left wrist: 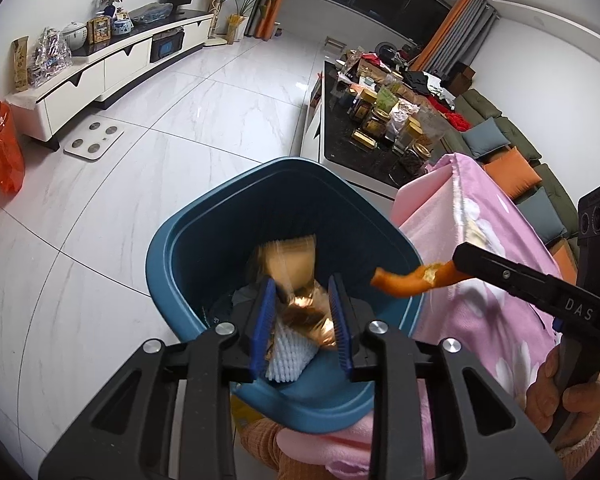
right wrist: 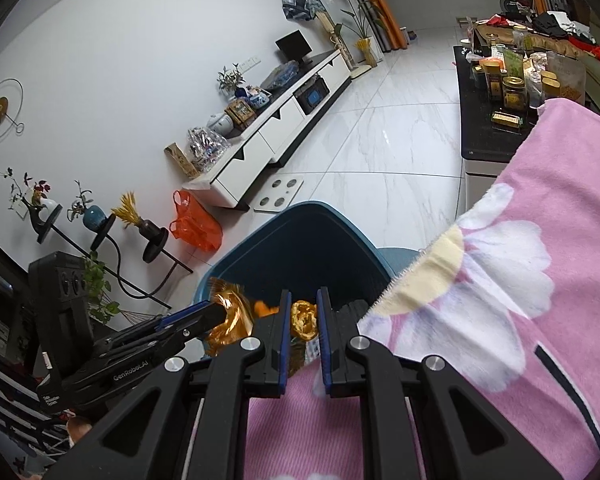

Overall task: Collect trash
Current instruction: 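Move both open grippers back over the table toward the white tissue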

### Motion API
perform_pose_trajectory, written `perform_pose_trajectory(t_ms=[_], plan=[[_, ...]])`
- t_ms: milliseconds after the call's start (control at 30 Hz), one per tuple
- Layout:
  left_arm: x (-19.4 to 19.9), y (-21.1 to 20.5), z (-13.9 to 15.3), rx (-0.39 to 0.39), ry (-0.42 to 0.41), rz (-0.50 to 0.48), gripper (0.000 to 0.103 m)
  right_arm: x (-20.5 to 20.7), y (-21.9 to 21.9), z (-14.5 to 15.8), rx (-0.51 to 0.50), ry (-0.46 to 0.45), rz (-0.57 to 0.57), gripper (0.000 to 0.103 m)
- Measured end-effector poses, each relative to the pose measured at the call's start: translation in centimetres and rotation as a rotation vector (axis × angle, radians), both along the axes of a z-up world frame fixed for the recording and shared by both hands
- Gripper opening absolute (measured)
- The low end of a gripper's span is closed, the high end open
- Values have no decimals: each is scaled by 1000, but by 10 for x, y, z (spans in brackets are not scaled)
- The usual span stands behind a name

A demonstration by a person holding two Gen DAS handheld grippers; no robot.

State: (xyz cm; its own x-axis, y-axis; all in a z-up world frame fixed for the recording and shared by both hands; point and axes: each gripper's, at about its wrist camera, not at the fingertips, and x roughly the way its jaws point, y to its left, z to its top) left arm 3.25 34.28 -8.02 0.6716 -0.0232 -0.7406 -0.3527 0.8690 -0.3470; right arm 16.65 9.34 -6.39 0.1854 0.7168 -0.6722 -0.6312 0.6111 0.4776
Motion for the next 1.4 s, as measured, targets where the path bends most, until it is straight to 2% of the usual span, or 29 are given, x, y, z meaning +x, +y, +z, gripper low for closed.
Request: perform_pose_trajectory(t_ms=[300,367,433,567,800,867,1133,1400], plan=[[10,4,-10,-18,3,-2,26,7,16,-7,-41,2,11,16],[10,1,-9,-13,-4,-8,26,8,17,-8,-44,4,13,24],[9,0,-8,-10,-12,-14,26,9,17,-9,-40,8,14,25],[5,-4,-4,-3,-29,-21,35,9,11,-9,-23,14,15,25],[-3,-21,12,31,-74,-58,43,4,-10,-2,1,-8,12,26],[-6,-28,17,41,-90,-75,44,-1,-21,3,12,-26,13,31],[-12,-70,39,61,-164,-177,53,-30,-79,31,50,-136,10,36],[-4,-138,39,39,-180,-361,56,-50,-165,33,44,-181,-110,37]])
